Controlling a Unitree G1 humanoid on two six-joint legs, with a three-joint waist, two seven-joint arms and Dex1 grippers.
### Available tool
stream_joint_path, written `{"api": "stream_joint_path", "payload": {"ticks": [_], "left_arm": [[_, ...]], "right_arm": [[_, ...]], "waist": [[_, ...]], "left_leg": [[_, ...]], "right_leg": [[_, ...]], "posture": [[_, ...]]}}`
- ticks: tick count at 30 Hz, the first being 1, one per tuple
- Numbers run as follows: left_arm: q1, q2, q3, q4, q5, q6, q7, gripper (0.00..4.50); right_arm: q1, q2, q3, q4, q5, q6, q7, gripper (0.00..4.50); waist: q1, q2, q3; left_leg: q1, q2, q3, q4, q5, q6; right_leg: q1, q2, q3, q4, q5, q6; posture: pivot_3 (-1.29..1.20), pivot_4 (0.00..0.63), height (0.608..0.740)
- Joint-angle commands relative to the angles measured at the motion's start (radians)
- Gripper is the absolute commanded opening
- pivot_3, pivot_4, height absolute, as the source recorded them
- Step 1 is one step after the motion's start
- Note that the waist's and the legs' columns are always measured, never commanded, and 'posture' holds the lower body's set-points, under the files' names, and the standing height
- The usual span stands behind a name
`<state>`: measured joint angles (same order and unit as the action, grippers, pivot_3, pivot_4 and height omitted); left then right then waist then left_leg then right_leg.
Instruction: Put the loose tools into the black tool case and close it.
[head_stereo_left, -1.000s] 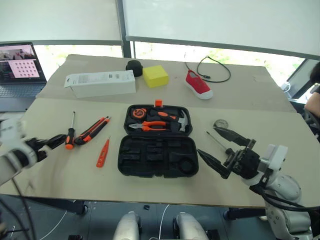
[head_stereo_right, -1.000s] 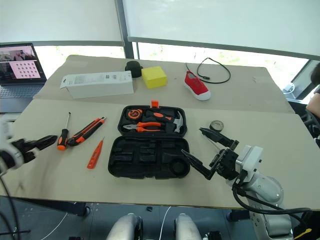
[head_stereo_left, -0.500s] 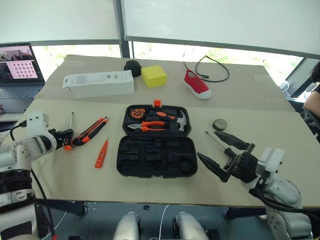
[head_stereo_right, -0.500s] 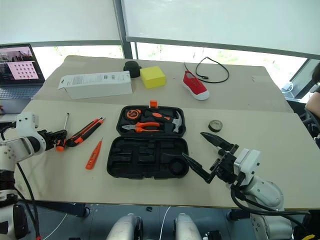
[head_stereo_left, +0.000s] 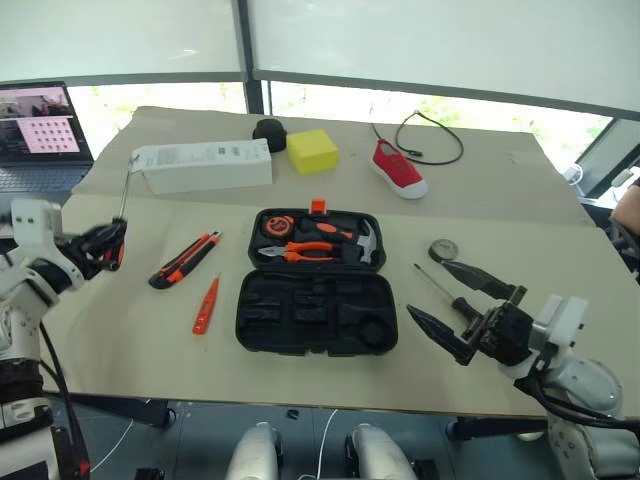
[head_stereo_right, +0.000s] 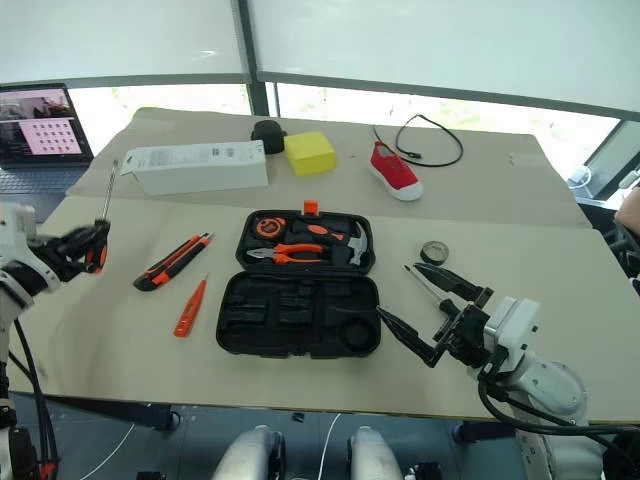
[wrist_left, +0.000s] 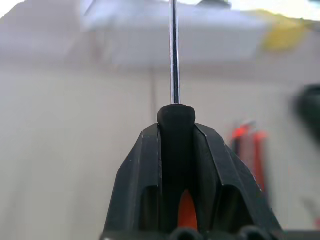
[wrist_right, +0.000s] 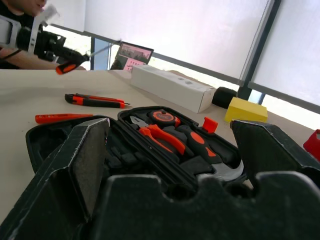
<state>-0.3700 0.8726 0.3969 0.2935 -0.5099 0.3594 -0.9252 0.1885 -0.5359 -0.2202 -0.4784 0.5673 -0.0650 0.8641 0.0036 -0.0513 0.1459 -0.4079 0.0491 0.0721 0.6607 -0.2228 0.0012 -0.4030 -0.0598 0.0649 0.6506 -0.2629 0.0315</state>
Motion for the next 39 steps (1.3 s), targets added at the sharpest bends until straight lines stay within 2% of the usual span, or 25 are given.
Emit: {"api": "stream_joint_path", "payload": {"ticks": [1,7,10,20,28,33,35,38,39], "left_arm": [[-0.027,0.034,-0.209,-0.184,0.033,-0.115,-0.298,0.55],[-0.192,-0.021,-0.553,-0.245,0.279,-0.164,-0.36,0.55],[-0.271,-0.078,-0.659,-0.212,0.378,-0.172,-0.348,0.55],[-0.36,-0.143,-0.768,-0.098,0.539,-0.227,-0.331,0.55],[-0.361,-0.218,-0.775,-0.121,0.588,-0.157,-0.269,0.55],[-0.355,-0.23,-0.777,-0.142,0.594,-0.131,-0.281,0.55],[-0.354,-0.251,-0.755,-0.152,0.573,-0.133,-0.263,1.39],[-0.343,-0.282,-0.705,-0.168,0.517,-0.161,-0.249,2.26],[-0.337,-0.288,-0.692,-0.172,0.505,-0.171,-0.243,2.73]], "right_arm": [[0.006,-0.062,-0.074,0.0,0.047,0.008,0.055,4.5],[0.014,-0.194,-0.073,0.01,0.069,0.135,0.116,4.5],[-0.021,-0.233,-0.068,0.018,0.071,0.192,0.109,4.5],[-0.07,-0.222,-0.061,0.038,0.049,0.211,0.115,4.5],[-0.067,-0.205,-0.049,0.02,0.057,0.219,0.107,4.5],[-0.054,-0.186,-0.041,-0.014,0.089,0.248,0.102,4.5],[-0.049,-0.178,-0.039,-0.027,0.1,0.263,0.101,4.5],[-0.044,-0.176,-0.038,-0.033,0.108,0.277,0.103,4.5],[-0.041,-0.175,-0.037,-0.035,0.108,0.279,0.103,4.5]], "waist": [[0.01,0.002,0.0],[0.006,0.004,0.001],[-0.001,0.004,0.001],[-0.013,0.004,0.001],[-0.008,0.004,0.001],[-0.006,0.005,0.001],[-0.003,0.005,0.001],[0.007,0.005,0.001],[0.009,0.005,0.001]], "left_leg": [[0.0,0.0,0.0,0.0,0.0,0.0],[0.0,-0.001,0.001,0.0,0.001,0.001],[-0.001,-0.001,0.0,0.0,0.001,0.001],[-0.003,-0.001,-0.002,0.001,0.001,0.002],[-0.004,-0.001,-0.003,0.002,0.001,0.002],[-0.005,-0.001,-0.003,0.003,0.001,0.002],[-0.005,-0.001,-0.004,0.003,0.001,0.002],[-0.006,-0.001,-0.004,0.005,0.001,0.002],[-0.007,-0.001,-0.004,0.006,0.001,0.002]], "right_leg": [[0.001,0.0,0.0,-0.002,0.0,0.001],[0.002,0.003,0.001,-0.003,0.001,0.001],[0.001,0.005,0.003,-0.003,0.001,0.002],[0.0,0.006,0.003,-0.003,0.001,0.002],[0.0,0.005,0.003,-0.003,0.001,0.003],[-0.001,0.005,0.003,-0.002,0.001,0.003],[0.0,0.005,0.002,-0.002,0.001,0.003],[0.0,0.005,0.002,-0.002,0.001,0.004],[0.0,0.005,0.002,-0.002,0.001,0.004]], "posture": [[0.0,0.15,0.74],[0.0,0.15,0.74],[0.0,0.15,0.74],[0.0,0.15,0.74],[0.0,0.15,0.74],[0.0,0.15,0.74],[0.0,0.15,0.74],[0.0,0.15,0.74],[0.0,0.15,0.74]]}}
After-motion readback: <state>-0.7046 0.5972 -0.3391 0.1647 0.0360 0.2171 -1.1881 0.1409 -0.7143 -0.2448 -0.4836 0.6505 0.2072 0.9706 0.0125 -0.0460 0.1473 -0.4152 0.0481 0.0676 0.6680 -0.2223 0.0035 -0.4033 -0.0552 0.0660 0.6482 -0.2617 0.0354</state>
